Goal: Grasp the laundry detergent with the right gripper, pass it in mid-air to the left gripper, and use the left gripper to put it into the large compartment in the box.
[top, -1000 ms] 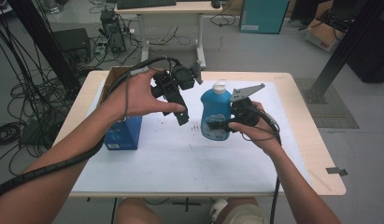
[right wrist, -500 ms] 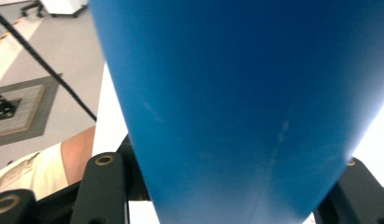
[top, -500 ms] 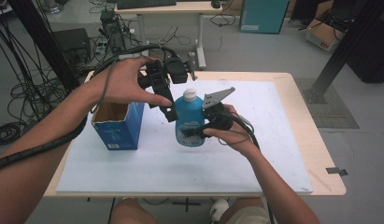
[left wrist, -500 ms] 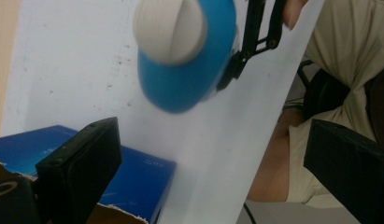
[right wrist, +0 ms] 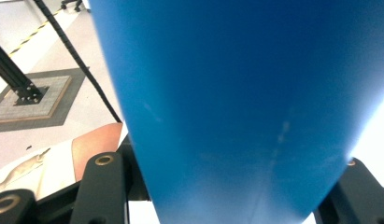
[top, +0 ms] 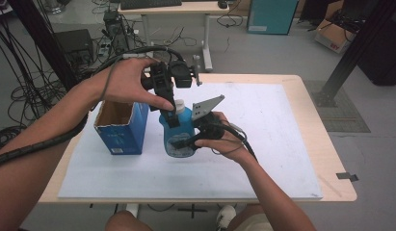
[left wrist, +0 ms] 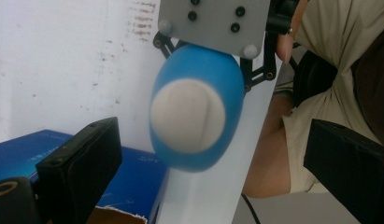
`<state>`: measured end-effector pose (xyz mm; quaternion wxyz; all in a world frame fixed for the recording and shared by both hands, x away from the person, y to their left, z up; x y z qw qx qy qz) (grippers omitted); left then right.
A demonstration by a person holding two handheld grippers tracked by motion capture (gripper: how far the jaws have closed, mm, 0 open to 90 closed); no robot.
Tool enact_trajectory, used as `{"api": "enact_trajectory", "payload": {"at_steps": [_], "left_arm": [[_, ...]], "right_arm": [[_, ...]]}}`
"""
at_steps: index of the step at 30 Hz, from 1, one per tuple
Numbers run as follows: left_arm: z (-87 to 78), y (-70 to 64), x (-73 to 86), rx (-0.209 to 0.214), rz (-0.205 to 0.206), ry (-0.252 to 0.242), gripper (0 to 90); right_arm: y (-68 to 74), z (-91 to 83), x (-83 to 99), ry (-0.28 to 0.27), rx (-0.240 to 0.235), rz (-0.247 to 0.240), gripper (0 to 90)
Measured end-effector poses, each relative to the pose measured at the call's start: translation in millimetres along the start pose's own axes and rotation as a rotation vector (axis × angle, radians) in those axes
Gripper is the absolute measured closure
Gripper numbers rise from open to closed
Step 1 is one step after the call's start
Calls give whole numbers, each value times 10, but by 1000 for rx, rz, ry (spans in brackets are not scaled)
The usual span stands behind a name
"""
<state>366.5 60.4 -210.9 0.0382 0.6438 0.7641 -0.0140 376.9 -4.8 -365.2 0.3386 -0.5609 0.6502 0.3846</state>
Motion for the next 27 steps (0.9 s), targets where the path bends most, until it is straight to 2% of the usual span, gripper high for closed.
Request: {"api": "enact_trajectory", "payload": {"at_steps": [1,2,5,6,10,11,14,18,19,27], "left_arm": [[15,-7,-1,2,-5,-4,48],[25,-1,2,0,6,2,49],[72,-13,2,26,16,8,48],[96,-17,1,18,12,7,49],[142,-24,5,47,33,23,50],[157,-31,-1,51,22,13,50],[196,-47,1,59,32,31,50],[207,-71,0,75,35,33,51],[211,-82,1,83,37,34,51],[266,-115,1,86,45,44,51]], "right_arm": [[0,0,0,0,0,0,424],[10,11,-9,0,-2,-8,424],[40,31,-36,0,-10,-25,424],[44,35,-45,-1,-14,-31,424],[90,41,-95,-8,-23,-47,424],[90,41,-95,-8,-23,-47,424],[126,42,-132,-7,-36,-86,424],[159,39,-169,-12,-32,-75,424],[148,26,-181,-5,-36,-117,424],[180,3,-194,-2,-42,-121,423]]}}
Point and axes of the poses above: each handheld gripper's, and its own axes: z roughly forward along the jaws, x roughly out of its underside, y roughly to its left, the point moved 6 cm from there along z, roughly forward along the jaws, and after that the axes turned 2 degrees about z, right-handed, at the moved point
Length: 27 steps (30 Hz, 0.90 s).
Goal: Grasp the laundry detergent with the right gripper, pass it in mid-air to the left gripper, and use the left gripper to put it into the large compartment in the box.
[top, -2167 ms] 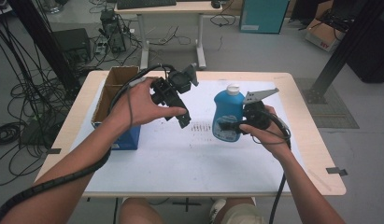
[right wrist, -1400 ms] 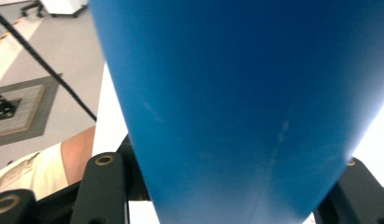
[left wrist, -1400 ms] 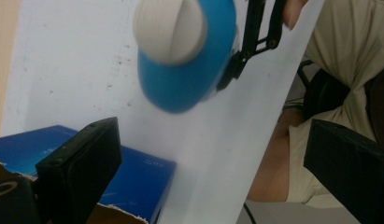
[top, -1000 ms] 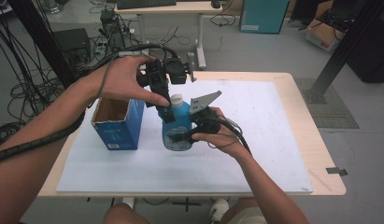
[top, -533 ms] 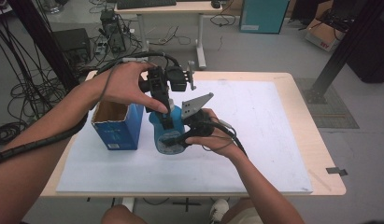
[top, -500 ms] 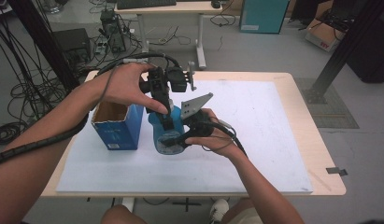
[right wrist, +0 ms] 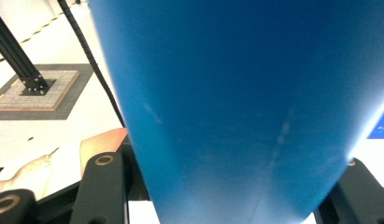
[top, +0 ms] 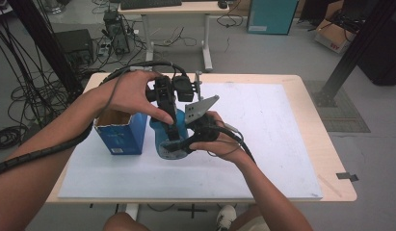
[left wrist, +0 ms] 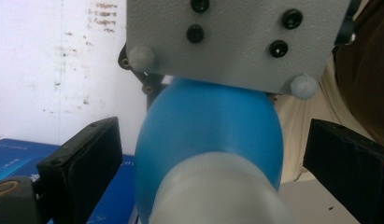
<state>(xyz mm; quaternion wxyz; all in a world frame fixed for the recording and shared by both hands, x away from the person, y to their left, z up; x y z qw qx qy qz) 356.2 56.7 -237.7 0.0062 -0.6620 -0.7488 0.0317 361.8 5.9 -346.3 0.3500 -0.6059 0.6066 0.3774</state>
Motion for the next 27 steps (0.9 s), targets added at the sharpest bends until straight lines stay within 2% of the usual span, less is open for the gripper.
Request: {"api": "enact_trajectory", "payload": {"at_steps": [3,5,6,12,27], "left_arm": [[8,3,-3,0,8,7,51],[19,-3,-7,2,6,9,51],[26,-3,-10,1,5,8,51],[34,-1,-23,6,8,15,51],[46,3,-46,-4,10,14,53]], "right_arm": [[5,1,1,0,-5,4,424],[-25,-11,1,0,-3,-32,424],[-8,-9,-8,-10,-1,-6,424],[0,-28,-18,-21,2,13,424],[4,-45,-12,-20,2,19,424]]}}
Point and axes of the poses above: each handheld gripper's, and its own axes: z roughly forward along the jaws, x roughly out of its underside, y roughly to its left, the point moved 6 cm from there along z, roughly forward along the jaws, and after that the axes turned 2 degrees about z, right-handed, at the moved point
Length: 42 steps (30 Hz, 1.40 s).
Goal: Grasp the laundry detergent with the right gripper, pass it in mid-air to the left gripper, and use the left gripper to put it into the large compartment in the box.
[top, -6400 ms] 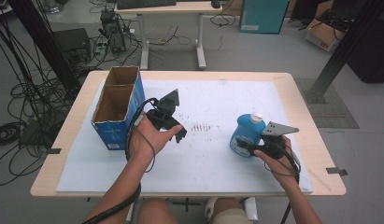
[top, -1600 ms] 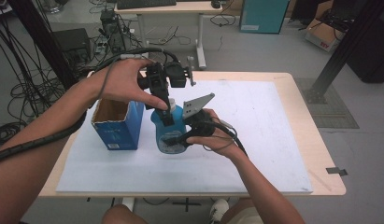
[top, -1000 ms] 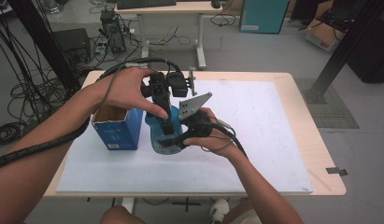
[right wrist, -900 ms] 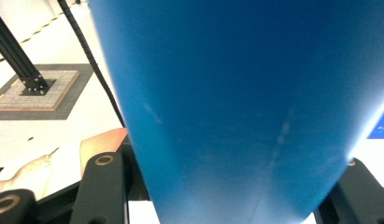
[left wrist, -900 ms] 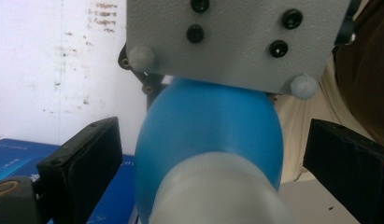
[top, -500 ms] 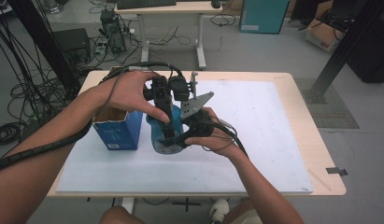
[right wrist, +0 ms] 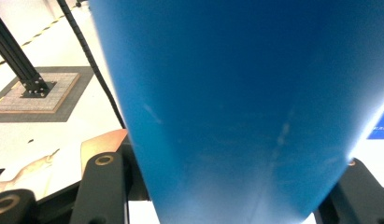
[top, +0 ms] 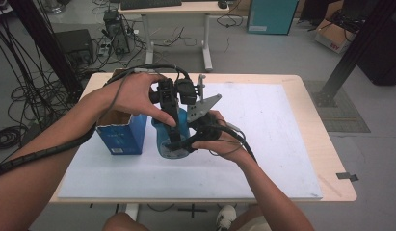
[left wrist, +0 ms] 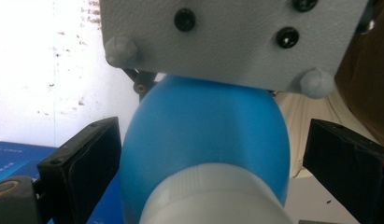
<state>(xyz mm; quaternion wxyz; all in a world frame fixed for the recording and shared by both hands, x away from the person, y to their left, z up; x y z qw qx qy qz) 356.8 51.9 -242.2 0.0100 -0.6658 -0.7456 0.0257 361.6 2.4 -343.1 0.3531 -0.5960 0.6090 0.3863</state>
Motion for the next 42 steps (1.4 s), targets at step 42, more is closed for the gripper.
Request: {"api": "enact_trajectory", "payload": {"at_steps": [42], "left_arm": [[-56,1,34,-7,2,12,55]], "right_arm": [[-27,18,0,-7,8,-19,427]]}}
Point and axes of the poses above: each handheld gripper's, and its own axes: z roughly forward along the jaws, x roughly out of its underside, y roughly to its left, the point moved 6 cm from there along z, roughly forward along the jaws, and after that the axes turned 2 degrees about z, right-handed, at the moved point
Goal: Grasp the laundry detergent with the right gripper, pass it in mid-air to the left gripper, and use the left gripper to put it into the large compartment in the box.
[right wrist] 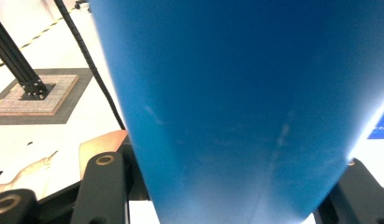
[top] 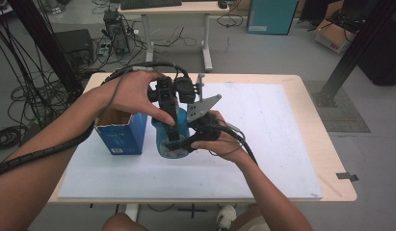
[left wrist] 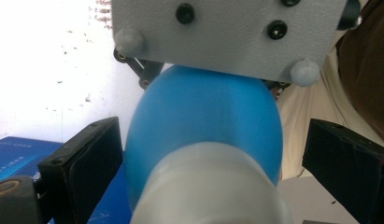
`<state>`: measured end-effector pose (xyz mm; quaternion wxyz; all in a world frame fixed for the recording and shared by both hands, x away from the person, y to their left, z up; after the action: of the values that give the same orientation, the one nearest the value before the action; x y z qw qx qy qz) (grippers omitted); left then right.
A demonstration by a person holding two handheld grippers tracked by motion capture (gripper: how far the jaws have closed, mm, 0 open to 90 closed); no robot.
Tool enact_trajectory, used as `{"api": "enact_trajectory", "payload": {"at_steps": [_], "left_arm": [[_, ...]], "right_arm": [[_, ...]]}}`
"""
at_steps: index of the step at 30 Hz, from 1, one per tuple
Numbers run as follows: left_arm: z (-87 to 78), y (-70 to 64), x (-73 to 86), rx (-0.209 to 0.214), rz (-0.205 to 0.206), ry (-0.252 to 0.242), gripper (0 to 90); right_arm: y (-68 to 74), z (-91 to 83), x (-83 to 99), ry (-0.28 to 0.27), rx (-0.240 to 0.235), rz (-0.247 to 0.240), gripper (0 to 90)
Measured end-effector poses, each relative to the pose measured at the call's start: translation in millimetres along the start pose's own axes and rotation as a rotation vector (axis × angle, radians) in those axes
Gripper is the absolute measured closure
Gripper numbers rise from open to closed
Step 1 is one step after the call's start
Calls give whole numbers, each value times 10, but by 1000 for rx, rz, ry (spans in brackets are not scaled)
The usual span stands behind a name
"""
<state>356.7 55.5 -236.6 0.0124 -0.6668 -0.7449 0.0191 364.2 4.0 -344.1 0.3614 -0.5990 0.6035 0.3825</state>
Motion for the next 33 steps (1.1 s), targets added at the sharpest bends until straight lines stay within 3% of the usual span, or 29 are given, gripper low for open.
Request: {"api": "enact_trajectory", "payload": {"at_steps": [23,33], "left_arm": [[0,8,-3,-19,-6,3,65],[0,23,-16,-53,14,13,168]], "right_arm": [[-2,-17,10,-4,-2,13,430],[-14,-43,11,-6,2,-10,428]]}}
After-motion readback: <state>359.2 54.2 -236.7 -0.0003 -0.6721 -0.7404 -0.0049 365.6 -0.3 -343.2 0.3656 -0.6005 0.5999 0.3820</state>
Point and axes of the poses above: each handheld gripper's, and its own axes: z roughly forward along the jaws, x roughly out of its underside, y roughly to its left, the point moved 6 cm from there along z, roughly forward along the jaws, and after that the axes turned 2 degrees about z, right-handed, at the moved point
